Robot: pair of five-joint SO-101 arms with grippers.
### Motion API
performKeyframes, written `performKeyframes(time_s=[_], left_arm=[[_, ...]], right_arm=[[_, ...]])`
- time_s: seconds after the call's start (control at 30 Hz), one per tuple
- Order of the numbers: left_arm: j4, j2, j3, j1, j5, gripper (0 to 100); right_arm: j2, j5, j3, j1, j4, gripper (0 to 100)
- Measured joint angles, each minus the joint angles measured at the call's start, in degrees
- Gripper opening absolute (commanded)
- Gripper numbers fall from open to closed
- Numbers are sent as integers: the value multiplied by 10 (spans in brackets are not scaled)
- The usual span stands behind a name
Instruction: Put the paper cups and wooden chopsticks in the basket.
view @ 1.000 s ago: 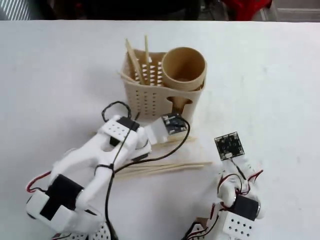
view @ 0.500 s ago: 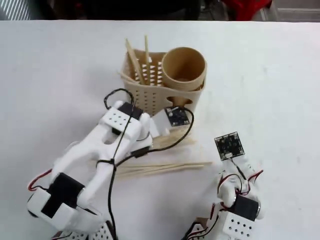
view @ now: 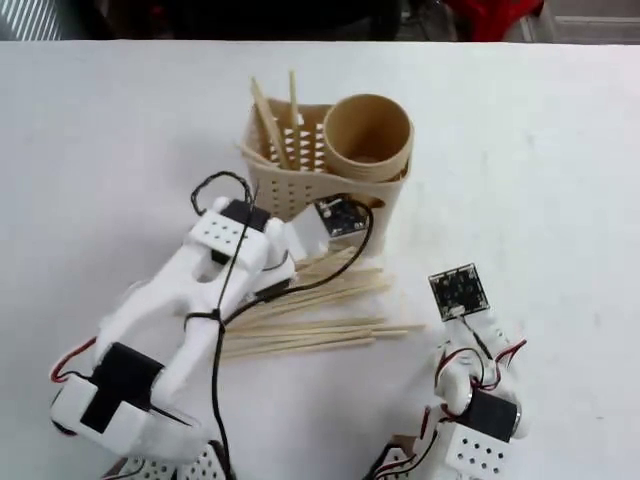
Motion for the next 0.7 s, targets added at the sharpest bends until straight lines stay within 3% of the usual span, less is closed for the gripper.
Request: performKeyframes(time_s=[0.4,0.6,0.7], left_arm=[[-107,16,8,0,31,155],[-120,61,11,0,32,139],[-121,64,11,1,33,81]], right_arm=[[0,0,0,0,0,21],[0,0,0,0,3,21],[0,0,0,0,3,21]])
